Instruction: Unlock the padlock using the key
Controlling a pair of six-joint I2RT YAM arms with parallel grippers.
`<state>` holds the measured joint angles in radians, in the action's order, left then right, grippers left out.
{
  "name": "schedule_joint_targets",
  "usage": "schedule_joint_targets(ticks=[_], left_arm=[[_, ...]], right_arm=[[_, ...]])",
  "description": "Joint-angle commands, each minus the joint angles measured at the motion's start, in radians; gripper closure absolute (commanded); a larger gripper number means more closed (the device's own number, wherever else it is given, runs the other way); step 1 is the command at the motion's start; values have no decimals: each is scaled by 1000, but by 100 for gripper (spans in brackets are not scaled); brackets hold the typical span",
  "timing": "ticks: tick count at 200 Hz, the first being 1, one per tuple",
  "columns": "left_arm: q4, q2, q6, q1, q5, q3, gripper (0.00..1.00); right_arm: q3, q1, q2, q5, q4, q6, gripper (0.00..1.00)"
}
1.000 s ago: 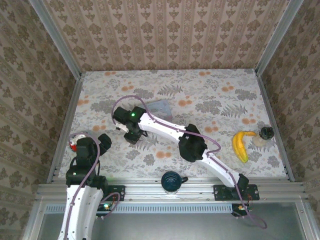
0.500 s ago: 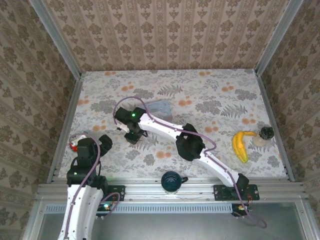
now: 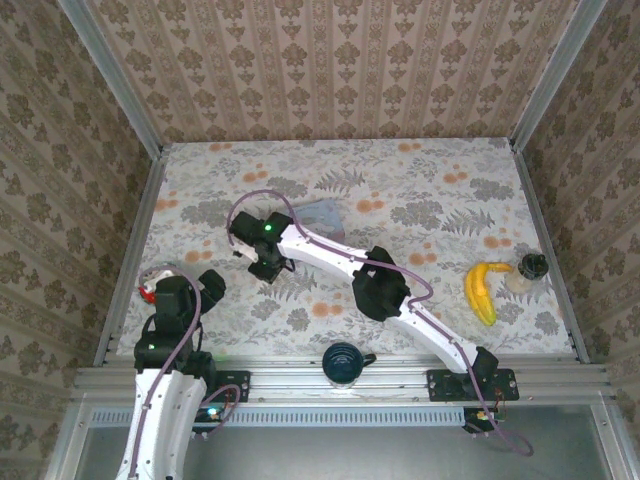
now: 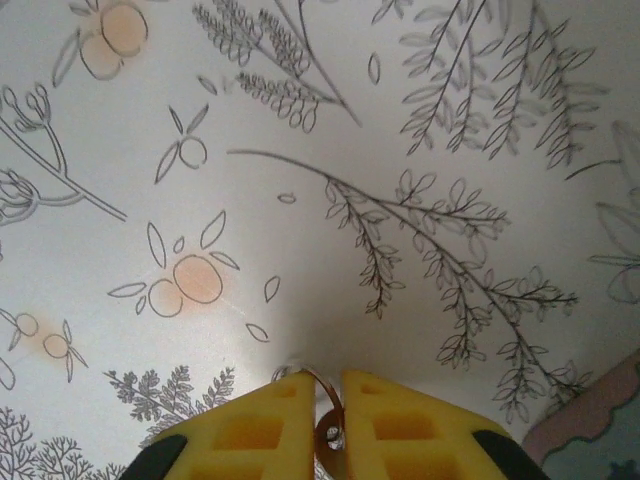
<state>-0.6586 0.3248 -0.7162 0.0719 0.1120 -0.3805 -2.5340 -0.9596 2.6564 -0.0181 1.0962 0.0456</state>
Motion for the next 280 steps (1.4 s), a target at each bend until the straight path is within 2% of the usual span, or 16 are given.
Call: schedule_joint_targets(ticks=[1,30,62,86,113,144,192,222,251,280], left_arm=[[10,-10,-17,-9,-16,5,0],[20,-3,-3,-10,-33,-4,0],[31,21,25,-11,-66,-21,0],[43,34,53,-11,-97,-34,0],[81,36,90,-11,-161,-43,0],[148,41,128,-11,-262,-52,0],[289,75,137,-5,-467,-75,1],[430,73,84,22,-569,-69,2],[511,86,62,86,-582,-77,5],[546,117,104,203,-538,-104,5]], right_arm=[[-26,3,27,-11,23,-11,91],[-26,4,-18,5,24,-45,100],[-7,8,-97,27,18,-114,100],[84,15,-196,20,-36,-171,100],[287,24,-361,7,-159,-237,100],[589,63,-596,-62,-373,-347,100],[1062,195,-974,-243,-792,-588,100],[1237,253,-1149,-280,-910,-664,100],[1352,297,-1293,-328,-995,-720,100],[1436,340,-1399,-393,-1077,-772,100]])
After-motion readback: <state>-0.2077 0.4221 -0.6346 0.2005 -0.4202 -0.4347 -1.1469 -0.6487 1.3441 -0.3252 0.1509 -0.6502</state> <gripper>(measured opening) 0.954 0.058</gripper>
